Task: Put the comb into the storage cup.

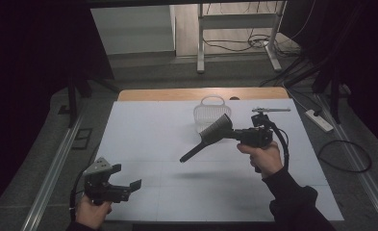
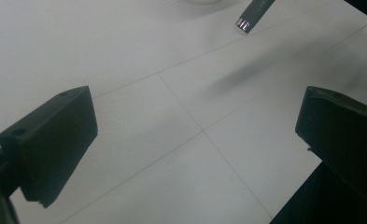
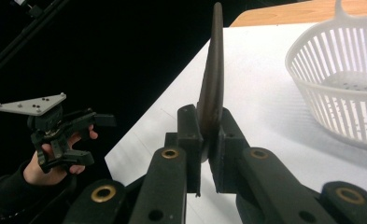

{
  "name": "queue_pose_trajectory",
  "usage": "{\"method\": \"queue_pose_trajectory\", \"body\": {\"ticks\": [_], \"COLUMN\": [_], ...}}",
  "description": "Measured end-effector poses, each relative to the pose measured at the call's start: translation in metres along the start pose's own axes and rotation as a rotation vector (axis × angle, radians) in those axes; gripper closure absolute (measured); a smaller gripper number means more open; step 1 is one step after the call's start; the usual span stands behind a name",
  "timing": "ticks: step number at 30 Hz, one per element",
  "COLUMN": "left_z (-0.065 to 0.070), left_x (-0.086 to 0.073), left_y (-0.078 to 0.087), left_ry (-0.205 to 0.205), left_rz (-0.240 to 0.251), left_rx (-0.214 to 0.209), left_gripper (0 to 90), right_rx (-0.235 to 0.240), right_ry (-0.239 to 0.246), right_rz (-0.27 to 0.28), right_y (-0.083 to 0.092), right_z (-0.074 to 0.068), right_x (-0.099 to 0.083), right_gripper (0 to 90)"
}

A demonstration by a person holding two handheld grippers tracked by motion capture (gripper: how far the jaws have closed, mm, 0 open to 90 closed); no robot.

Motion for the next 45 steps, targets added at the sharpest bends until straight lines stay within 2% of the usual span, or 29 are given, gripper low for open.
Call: {"method": "queue_pose_trajectory", "body": {"ticks": [21,36,45], "left_z": [-0.004,-0.002,-0.001], "left_x": [-0.011,-0.018,-0.020], "left_y": [0.017,0.025,0.028], "left_ry": [0.004,-0.005,-0.016], "left_rz": [-0.001,-0.016,-0.028], "left_rx": [0.036,0.055,0.066], "left_gripper": [0.0,0.0,0.0], "right_rx": [-0.033,-0.053,-0.094], "right_ry": [-0.008,-0.011,-0.004], "right_rz": [0.078,0.123,0.152], "right_y": [0.011,0.010,0.013], "right_z": [0.011,0.017,0.024], "right_x": [0.020,0.039,0.055], "right_gripper": [83.5,83.5,83.5]}}
Point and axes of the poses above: each handheld gripper's, and its own axes: y roughly backward along the jaws, x roughly out of its top, z roughly to its right, the point moved 5 cm from there along -y, roughly forward along the jaws, and after that the axes turned 8 degrees about z, right-handed, at the moved point
